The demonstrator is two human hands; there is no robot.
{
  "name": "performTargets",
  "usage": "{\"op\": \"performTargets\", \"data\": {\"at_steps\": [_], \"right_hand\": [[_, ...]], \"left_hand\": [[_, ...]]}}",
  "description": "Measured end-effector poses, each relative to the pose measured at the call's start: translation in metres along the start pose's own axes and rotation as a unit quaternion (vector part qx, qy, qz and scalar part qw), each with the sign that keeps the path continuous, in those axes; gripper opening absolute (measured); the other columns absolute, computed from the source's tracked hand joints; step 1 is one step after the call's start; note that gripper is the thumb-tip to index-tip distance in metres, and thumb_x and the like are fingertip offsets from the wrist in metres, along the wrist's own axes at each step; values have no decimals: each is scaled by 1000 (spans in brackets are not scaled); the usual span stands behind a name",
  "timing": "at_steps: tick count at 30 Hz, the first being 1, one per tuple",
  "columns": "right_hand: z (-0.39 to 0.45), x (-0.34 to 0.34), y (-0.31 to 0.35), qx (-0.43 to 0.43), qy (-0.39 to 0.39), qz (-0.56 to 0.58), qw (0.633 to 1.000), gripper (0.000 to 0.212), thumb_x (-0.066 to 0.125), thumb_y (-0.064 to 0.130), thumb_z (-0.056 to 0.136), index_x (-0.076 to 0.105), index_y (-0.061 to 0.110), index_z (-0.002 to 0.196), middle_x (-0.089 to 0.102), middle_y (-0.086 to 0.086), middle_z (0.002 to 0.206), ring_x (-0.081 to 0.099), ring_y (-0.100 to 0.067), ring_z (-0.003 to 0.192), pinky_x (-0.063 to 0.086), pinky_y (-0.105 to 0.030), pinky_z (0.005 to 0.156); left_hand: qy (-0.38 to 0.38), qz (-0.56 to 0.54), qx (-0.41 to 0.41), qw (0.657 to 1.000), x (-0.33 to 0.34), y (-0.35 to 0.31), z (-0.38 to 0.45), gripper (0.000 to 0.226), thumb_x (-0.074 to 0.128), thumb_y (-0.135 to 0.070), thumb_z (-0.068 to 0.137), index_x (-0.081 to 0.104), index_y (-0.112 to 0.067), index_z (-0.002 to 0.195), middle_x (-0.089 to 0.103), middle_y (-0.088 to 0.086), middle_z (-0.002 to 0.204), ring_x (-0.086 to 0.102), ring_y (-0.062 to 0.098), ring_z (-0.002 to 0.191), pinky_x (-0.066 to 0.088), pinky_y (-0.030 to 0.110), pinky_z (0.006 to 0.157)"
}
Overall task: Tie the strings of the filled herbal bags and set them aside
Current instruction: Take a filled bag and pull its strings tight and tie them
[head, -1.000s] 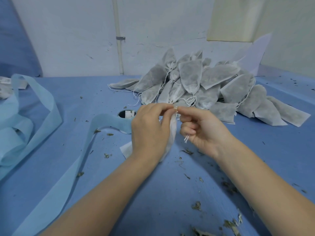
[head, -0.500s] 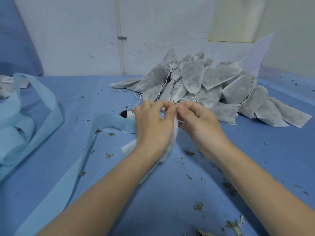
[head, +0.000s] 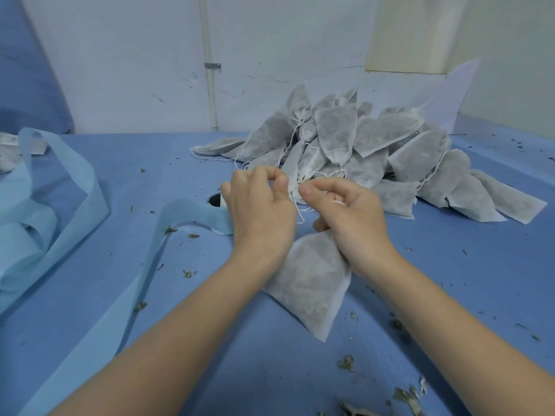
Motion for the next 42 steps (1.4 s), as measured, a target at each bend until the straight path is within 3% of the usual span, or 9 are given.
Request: {"op": "performTargets", "data": {"at_steps": [7,11,14,17,19,24,29,37,42], "right_hand": [[2,-4,6,-16,-23,11,1000,16,74,21,82,73,33,71,61,21,56,51,4,50,46,-15,49],[5,-25,-10,63,-117,135,982,8,72,16,83,72,20,77,46,17,43,36,-2,37,37,-18,41],[4,-41,-22,105,-225,210,946,12,73,18,81,70,20,70,36,9,42,30,-10,42,33,-18,42],[0,-52,-33,136,-311,277,899,24,74,17,81,63,22,61,32,10,39,31,-10,40,35,-20,45],[0,-55,-37,149,-329,286,888,26,74,19,80,61,24,59,34,13,40,32,-7,41,36,-23,48],[10,-54,-32,112,-232,216,942,25,73,21,80,64,27,56,52,16,55,48,-4,59,39,-20,59],[14,-37,-9,3,-54,77,996,13,73,16,79,74,27,71,71,11,82,63,-1,83,48,-11,73],[10,-29,3,-81,18,-61,995,14,76,15,78,73,29,75,64,5,102,58,-1,102,43,-22,95],[10,-27,4,-99,35,-107,989,16,76,17,78,73,32,80,60,12,103,55,2,103,41,-14,92]], "left_hand": [[10,-32,-33,999,1,1,5,11,49,-22,96,53,-26,87,44,-3,104,38,19,114,24,19,85],[49,-36,-1,998,7,0,3,7,60,-30,88,55,-25,87,42,-7,85,43,17,92,35,30,87],[96,-98,-104,985,16,15,-2,31,65,-47,81,57,-20,94,52,-7,77,54,12,76,45,29,72],[246,-283,-249,893,44,23,-22,39,69,-39,79,66,-6,99,70,-1,81,69,12,70,55,24,57],[298,-372,-289,830,59,21,-33,29,69,-19,80,69,2,100,74,8,89,71,17,79,59,29,70],[234,-387,-273,849,56,32,-24,10,65,5,78,67,3,88,74,6,80,71,15,76,58,23,73],[210,-380,-250,866,47,31,-16,37,62,9,79,55,-4,112,71,7,99,70,16,83,59,29,69],[230,-386,-237,861,44,25,-16,47,70,-8,77,56,-1,121,69,16,107,70,26,89,58,40,65],[186,-346,-232,890,38,27,-10,44,70,-27,79,63,0,113,70,15,106,68,26,96,53,41,89]]}}
Point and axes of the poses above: each hand's wrist, its own z-axis towards the middle knuckle, its own x-axis out of the palm, y = z × x, the point moved 7 cm from there along z, towards the middle knuckle
